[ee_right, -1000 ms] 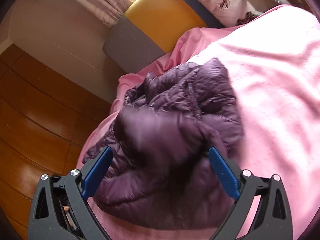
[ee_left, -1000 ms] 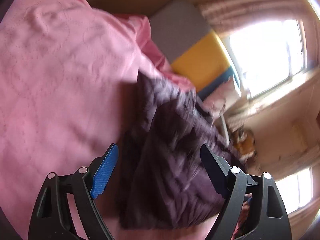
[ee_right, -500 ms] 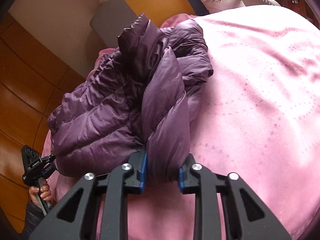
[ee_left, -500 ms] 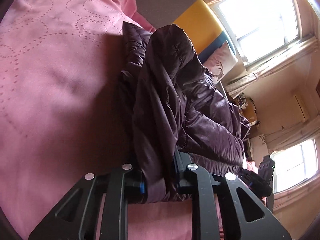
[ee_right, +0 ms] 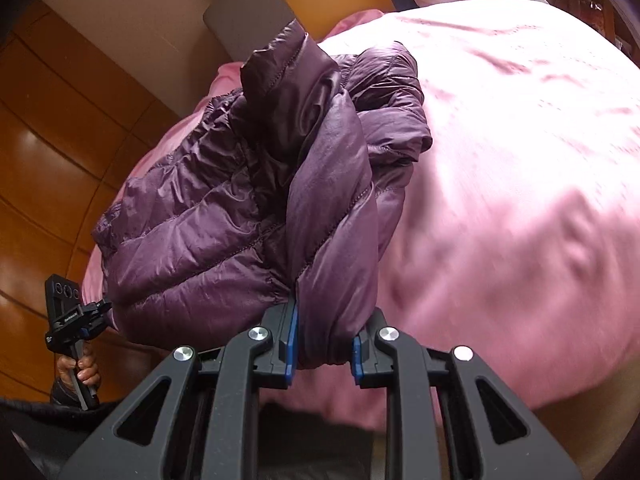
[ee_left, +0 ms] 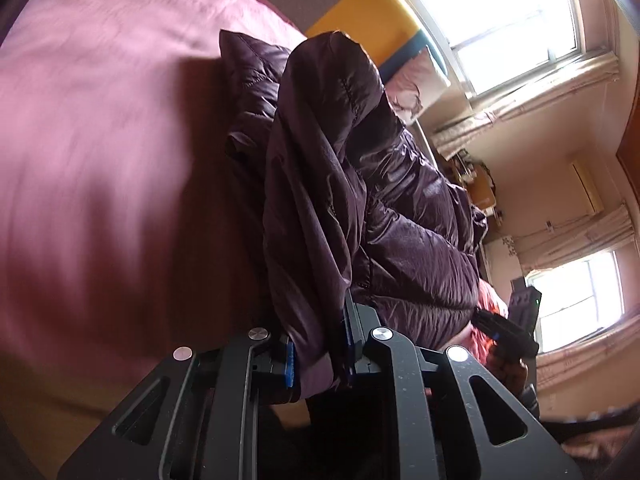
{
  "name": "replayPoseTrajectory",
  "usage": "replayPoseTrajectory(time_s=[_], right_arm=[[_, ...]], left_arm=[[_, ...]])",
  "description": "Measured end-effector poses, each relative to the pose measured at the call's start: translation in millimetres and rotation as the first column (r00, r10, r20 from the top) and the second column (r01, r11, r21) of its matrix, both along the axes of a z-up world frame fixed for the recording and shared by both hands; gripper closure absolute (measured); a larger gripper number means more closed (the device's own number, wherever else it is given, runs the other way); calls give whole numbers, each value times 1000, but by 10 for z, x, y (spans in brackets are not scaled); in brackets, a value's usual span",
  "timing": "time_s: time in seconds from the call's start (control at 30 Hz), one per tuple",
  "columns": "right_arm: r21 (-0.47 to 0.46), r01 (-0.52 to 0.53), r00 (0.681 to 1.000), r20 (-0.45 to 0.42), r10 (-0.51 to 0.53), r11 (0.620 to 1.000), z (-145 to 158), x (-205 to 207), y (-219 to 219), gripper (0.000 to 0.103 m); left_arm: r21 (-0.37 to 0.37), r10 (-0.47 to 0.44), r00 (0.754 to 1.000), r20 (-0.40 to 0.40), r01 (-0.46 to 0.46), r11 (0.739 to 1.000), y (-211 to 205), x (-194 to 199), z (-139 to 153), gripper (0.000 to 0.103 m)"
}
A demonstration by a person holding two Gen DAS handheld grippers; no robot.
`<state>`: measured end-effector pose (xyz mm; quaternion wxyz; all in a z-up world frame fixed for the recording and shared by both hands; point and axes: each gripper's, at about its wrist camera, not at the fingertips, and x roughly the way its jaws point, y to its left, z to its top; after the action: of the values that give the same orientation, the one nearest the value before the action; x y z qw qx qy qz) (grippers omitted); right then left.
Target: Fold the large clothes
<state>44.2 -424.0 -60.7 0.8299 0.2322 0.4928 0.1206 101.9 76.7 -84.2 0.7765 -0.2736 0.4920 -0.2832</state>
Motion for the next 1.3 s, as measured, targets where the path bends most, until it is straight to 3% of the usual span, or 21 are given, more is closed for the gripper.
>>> replayPoseTrajectory(time_s=[0.07, 0.13, 0.2, 0.23, 0.3, 0.57, 0.63, 0.67, 0.7, 0.73, 0.8, 0.93, 1.07, 1.3], right_arm=[[-27, -33, 999, -9, 33, 999, 48, -67, 4, 83], [-81, -44, 999, 2, 45, 996, 129, -48, 17, 70], [-131, -27, 998, 51, 34, 991, 276, 39, 0, 61], [-148, -9, 996, 84, 21, 989, 352, 82, -10, 53], [-189, 26, 989, 148, 2, 982, 483, 171, -2, 37], [-326, -16, 977, 197, 85, 945, 594, 820, 223, 37], [-350, -38, 977, 184, 108, 936, 535, 851, 291, 51], [-366, -52, 977, 176, 124, 929, 505, 852, 330, 57], [-387, -62, 976, 171, 138, 920, 434, 832, 400, 73], [-403, -67, 974, 170, 147, 913, 381, 808, 481, 87], [-414, -68, 971, 182, 156, 908, 408, 714, 498, 95], [-444, -39, 959, 235, 159, 895, 631, 444, 493, 97], [-414, -17, 937, 311, 158, 910, 967, 291, 455, 97], [-348, 40, 923, 372, 99, 936, 1243, 598, 374, 97]], left_arm=[[35, -6, 1000, -2, 6, 999, -9, -203, 8, 85], [71, 11, 1000, 8, -11, 997, 7, -232, 57, 73], [111, 50, 996, 69, -58, 992, 61, -203, 216, 39], [112, 64, 993, 101, -75, 991, 70, -143, 294, 35], [123, 71, 986, 150, -90, 988, 67, -14, 425, 35], [168, 46, 980, 192, -79, 983, -152, 352, 413, 34], [145, 42, 983, 180, -69, 987, -234, 418, 377, 43], [152, 40, 982, 186, -69, 986, -255, 391, 372, 59], [169, 38, 980, 196, -72, 983, -273, 356, 399, 73], [189, 34, 977, 212, -75, 979, -300, 342, 421, 78], [207, 24, 971, 239, -75, 976, -272, 233, 462, 93], [239, 13, 960, 280, -83, 967, -231, 111, 597, 97], [279, 0, 945, 327, -96, 955, -218, 65, 813, 98], [258, 37, 924, 381, -145, 955, -158, 407, 1093, 99]])
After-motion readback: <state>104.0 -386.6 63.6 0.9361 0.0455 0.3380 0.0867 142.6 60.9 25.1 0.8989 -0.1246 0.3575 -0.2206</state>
